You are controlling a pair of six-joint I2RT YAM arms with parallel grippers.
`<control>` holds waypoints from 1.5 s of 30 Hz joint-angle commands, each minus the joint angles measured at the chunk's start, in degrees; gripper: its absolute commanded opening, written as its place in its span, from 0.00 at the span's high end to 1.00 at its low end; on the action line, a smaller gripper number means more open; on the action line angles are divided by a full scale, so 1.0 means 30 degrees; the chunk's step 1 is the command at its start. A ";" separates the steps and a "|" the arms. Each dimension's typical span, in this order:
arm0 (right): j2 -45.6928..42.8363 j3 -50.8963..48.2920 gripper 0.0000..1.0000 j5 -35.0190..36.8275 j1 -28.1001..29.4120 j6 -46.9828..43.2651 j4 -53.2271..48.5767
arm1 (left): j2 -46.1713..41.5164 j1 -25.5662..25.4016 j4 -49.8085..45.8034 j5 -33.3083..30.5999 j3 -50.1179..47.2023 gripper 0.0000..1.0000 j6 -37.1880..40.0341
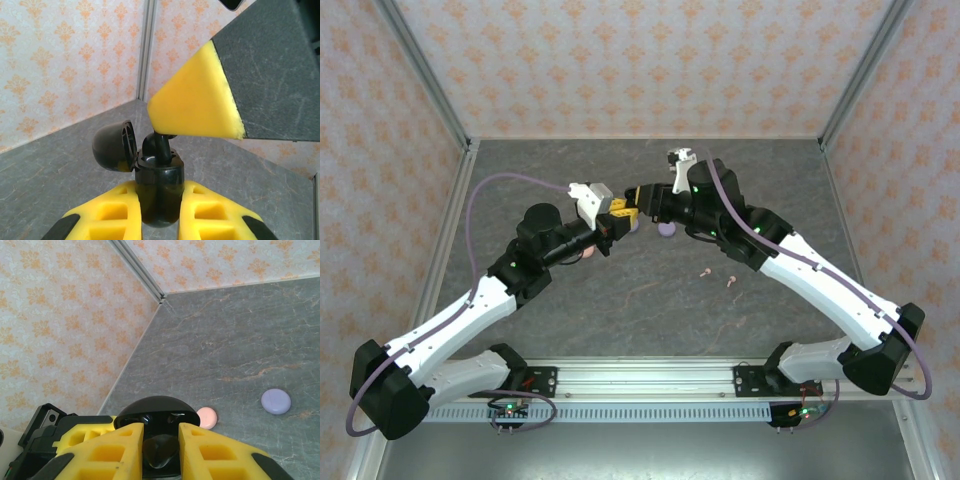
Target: Insert the wireless bluetooth earbuds into the charging case
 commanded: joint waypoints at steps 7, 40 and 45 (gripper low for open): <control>-0.0258 -0.0400 0.70 -0.1100 0.0078 0.0386 0.0162 | -0.0082 -0.0174 0.1173 -0.0171 0.0452 1.00 -0.0220; 0.0172 0.1216 0.27 -0.6387 -0.1595 0.0739 -0.0817 | -0.0480 -0.0176 0.1260 -0.0060 0.0138 1.00 -0.0345; 0.0174 0.1166 0.31 -0.6782 -0.1581 0.0743 -0.0616 | -0.0477 -0.0146 0.1145 -0.0169 0.0101 1.00 -0.0349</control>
